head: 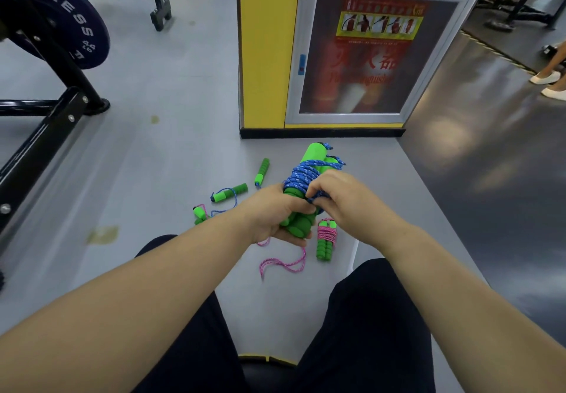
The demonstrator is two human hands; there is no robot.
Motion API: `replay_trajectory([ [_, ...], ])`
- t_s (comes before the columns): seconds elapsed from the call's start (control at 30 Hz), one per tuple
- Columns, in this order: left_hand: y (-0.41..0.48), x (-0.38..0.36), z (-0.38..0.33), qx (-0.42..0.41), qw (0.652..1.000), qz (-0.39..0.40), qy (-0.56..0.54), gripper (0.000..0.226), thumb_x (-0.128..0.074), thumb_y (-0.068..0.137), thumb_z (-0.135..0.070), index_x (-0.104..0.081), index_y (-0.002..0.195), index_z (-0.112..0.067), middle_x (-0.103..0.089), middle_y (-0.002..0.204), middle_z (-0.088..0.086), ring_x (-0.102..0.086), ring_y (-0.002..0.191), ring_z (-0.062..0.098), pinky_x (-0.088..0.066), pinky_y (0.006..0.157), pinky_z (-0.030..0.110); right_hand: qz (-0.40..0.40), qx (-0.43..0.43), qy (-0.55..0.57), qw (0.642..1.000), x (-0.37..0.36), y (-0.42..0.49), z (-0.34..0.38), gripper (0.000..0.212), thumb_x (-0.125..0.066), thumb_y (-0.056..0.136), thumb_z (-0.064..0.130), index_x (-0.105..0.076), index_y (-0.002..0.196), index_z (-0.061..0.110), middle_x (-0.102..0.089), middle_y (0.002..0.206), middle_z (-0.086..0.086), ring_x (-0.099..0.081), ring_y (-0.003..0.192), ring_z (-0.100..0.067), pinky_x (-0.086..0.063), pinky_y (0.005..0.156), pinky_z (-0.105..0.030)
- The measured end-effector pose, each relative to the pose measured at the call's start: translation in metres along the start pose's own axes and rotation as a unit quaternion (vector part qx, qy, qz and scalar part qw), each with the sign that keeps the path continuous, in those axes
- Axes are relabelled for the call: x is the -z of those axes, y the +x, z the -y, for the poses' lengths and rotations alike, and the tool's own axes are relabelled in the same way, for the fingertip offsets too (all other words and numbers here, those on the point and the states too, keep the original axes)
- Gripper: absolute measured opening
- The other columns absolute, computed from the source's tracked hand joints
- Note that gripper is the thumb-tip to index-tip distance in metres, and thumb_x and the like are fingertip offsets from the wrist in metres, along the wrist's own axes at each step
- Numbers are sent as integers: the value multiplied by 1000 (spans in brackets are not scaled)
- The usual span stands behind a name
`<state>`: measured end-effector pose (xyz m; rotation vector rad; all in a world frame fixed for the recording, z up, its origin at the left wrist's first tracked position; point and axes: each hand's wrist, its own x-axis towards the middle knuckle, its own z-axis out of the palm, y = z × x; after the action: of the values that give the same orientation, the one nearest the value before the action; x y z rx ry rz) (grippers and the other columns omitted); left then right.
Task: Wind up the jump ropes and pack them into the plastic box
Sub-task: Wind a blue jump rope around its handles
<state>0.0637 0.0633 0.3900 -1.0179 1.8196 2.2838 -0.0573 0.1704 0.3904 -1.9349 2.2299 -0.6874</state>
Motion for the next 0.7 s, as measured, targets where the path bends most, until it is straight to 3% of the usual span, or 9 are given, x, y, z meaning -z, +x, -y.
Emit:
replay_trajectory([
  [0.13, 1, 2, 0, 8, 1000, -2, -6, 14, -59, 88, -2, -53, 99, -9, -63, 85, 16, -65, 67, 30, -58, 57, 41, -46, 52, -39, 997, -8, -1, -1, 11, -53, 86, 10, -62, 87, 4, -54, 96, -12, -50, 82, -21, -48, 71, -32],
  [0.2, 1, 2, 0, 13, 1000, -1, -16, 12, -58, 88, -2, -54, 99, -6, -63, 83, 17, -65, 65, 29, -59, 57, 40, -89, 68, -60, 992, -10, -1, -3, 17, -49, 87, 16, -62, 85, 5, -54, 101, -14, -53, 88, -26, -48, 74, -31],
  [0.3, 1, 3, -1, 15, 999, -3, -33, 4, -56, 89, -5, -56, 93, -3, -65, 79, 16, -65, 62, 29, -58, 58, 39, -110, 121, -79, 983, -12, -3, -3, 15, -48, 87, 14, -61, 84, 6, -58, 95, -12, -48, 91, -21, -42, 81, -26],
  [0.5, 3, -4, 2, -10, 999, -2, -38, 7, -54, 91, -4, -54, 85, -8, -61, 79, 15, -63, 67, 29, -56, 67, 43, -111, 132, -20, 985, -13, 1, 8, 20, -44, 87, 12, -62, 84, 2, -62, 81, -11, -45, 75, -13, -43, 68, -27],
  [0.7, 6, 0, 4, -30, 996, -16, -86, 13, -52, 88, 1, -58, 93, -9, -65, 79, 15, -65, 65, 27, -58, 65, 43, -156, 132, 31, 979, -19, -9, 12, 21, -47, 87, 11, -64, 83, -1, -63, 82, -10, -50, 78, -13, -45, 71, -22],
])
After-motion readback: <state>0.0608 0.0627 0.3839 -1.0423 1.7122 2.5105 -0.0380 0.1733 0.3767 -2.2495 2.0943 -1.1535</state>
